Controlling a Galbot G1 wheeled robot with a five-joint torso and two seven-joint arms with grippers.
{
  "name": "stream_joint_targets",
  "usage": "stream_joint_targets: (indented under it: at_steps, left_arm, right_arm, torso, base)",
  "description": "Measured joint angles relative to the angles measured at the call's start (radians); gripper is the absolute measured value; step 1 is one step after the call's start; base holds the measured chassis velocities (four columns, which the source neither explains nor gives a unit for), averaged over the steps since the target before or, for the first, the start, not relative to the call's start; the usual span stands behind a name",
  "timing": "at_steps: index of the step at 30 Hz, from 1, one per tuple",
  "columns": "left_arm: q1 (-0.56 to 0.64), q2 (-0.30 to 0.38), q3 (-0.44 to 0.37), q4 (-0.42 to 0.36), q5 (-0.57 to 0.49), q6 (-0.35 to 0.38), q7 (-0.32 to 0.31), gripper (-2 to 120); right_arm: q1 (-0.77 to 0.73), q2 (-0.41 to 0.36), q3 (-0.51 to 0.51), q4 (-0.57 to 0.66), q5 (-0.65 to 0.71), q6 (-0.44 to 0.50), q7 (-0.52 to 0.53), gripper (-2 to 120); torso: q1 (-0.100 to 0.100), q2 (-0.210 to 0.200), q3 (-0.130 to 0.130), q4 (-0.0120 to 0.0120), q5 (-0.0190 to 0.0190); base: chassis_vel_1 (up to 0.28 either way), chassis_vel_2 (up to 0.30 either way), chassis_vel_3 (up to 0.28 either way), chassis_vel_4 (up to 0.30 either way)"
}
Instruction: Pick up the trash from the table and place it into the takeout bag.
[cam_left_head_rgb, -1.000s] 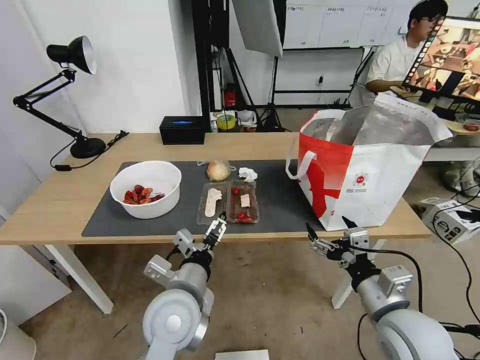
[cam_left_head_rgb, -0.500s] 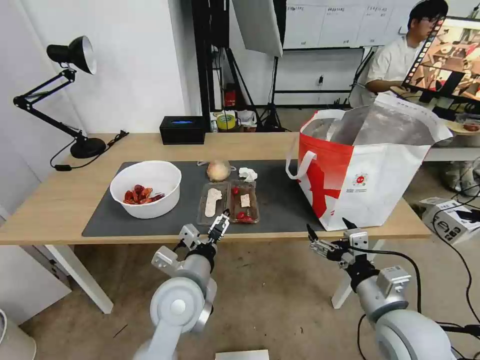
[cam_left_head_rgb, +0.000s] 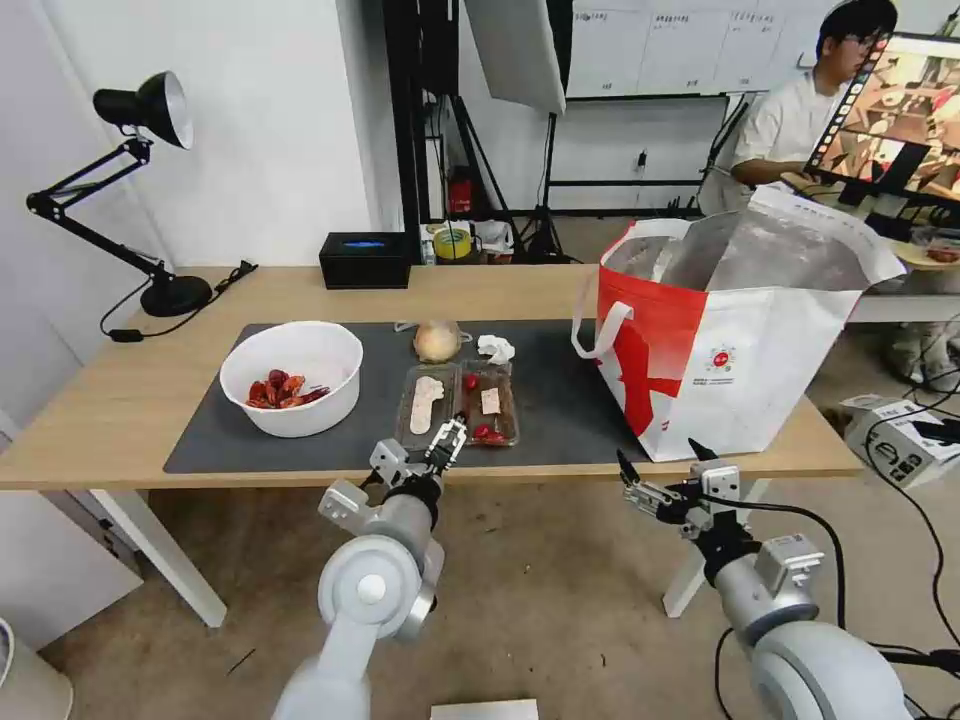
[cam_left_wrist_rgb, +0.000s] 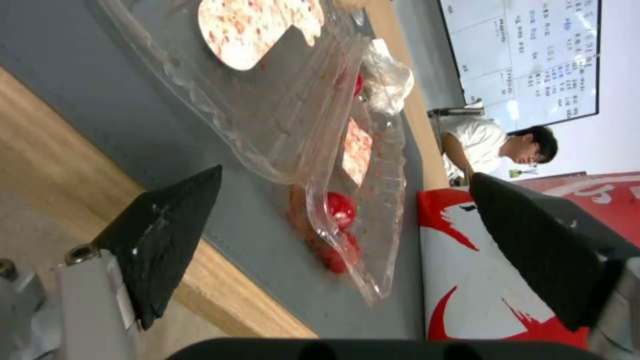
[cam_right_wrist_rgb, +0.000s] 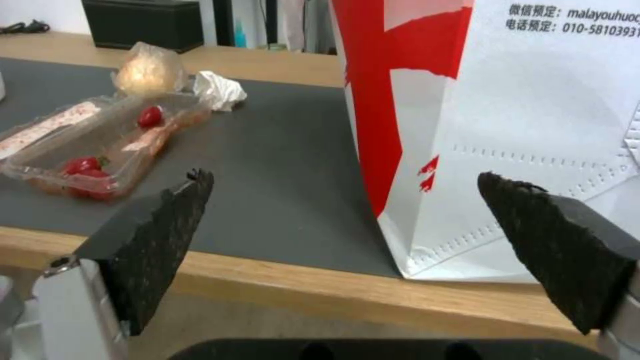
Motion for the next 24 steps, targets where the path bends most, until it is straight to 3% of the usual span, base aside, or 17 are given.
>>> stream_joint_targets:
  at_steps: [24]
  left_arm:
    - [-0.053,-0.006,-0.003,0.041,-0.021,-0.007,-0.008,100]
  right_arm:
    - [-0.009,0.015,-0.003,-0.016,-0.047,0.031,0.0,100]
  torso:
    - [0.0,0.0,0.0,0.0,0.0]
  base:
    - [0.0,0.0,0.0,0.0]
